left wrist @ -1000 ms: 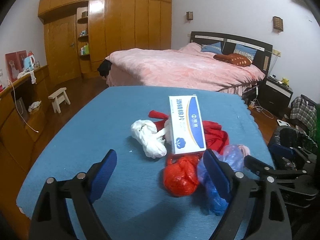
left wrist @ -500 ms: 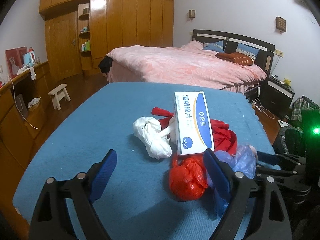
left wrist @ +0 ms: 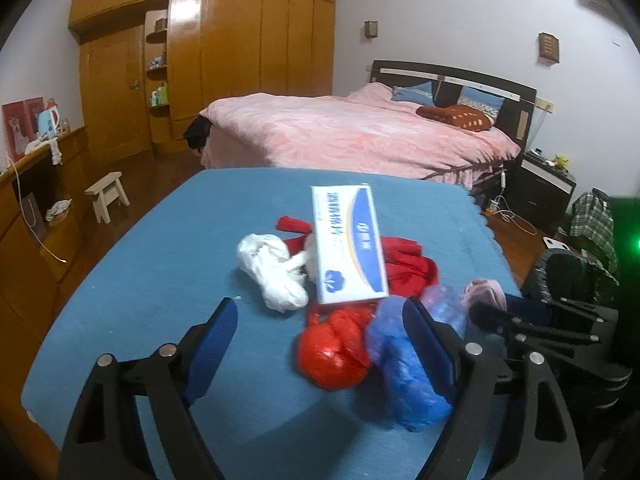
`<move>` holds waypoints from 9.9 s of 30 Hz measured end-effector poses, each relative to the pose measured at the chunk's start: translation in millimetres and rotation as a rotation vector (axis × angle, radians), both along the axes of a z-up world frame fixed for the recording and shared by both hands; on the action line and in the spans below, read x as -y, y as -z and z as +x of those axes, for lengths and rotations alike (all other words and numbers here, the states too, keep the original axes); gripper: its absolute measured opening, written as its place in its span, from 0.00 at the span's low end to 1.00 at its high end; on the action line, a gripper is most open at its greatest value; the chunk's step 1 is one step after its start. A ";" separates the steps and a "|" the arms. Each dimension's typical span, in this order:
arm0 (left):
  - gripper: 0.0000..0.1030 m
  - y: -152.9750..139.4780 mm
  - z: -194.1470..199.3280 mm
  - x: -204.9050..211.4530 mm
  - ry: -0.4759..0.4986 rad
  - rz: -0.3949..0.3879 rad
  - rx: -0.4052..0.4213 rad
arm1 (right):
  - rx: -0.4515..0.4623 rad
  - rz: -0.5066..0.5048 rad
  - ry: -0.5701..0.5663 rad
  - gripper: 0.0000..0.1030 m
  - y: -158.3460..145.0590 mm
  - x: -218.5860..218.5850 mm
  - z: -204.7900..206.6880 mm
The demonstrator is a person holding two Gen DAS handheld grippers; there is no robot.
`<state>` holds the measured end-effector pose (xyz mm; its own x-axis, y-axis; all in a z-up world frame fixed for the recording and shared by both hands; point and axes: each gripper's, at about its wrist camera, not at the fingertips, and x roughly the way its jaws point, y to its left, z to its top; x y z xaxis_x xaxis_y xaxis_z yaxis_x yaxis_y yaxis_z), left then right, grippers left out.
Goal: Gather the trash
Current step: 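Grasp the pink sock with the right tool from the table, then grasp the blue plastic bag with the left tool while the right tool holds the pink sock, then carry the blue bag and pink sock over the bin and open both tools, then move both open tools back over the table toward the remaining trash, then grasp the white tissue with the left tool and lift it, then grasp the white-and-blue alcohol pads box with the right tool while the left holds the tissue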
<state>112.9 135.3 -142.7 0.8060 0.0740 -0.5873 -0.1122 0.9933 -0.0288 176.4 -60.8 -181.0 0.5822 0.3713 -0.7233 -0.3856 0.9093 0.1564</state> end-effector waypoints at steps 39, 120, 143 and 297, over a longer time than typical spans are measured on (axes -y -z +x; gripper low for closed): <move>0.35 19.9 -1.0 70.3 0.147 -0.006 -0.091 | 0.063 0.032 0.056 0.35 -36.0 54.4 -29.3; 0.80 -66.6 16.5 186.1 0.405 -0.061 0.041 | 0.248 -0.030 0.471 0.93 -86.5 241.9 -101.8; 0.83 -44.6 -0.3 19.8 0.029 0.037 0.029 | 0.215 0.002 0.189 0.94 -77.1 89.5 -40.2; 0.33 24.8 37.5 -155.2 -0.174 -0.056 -0.126 | 0.028 -0.111 -0.055 0.58 5.5 -147.1 60.9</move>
<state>150.4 290.6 -167.5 0.7037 0.1697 -0.6899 -0.2878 0.9559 -0.0584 237.2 86.3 -186.6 0.5841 0.3217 -0.7452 -0.4378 0.8980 0.0445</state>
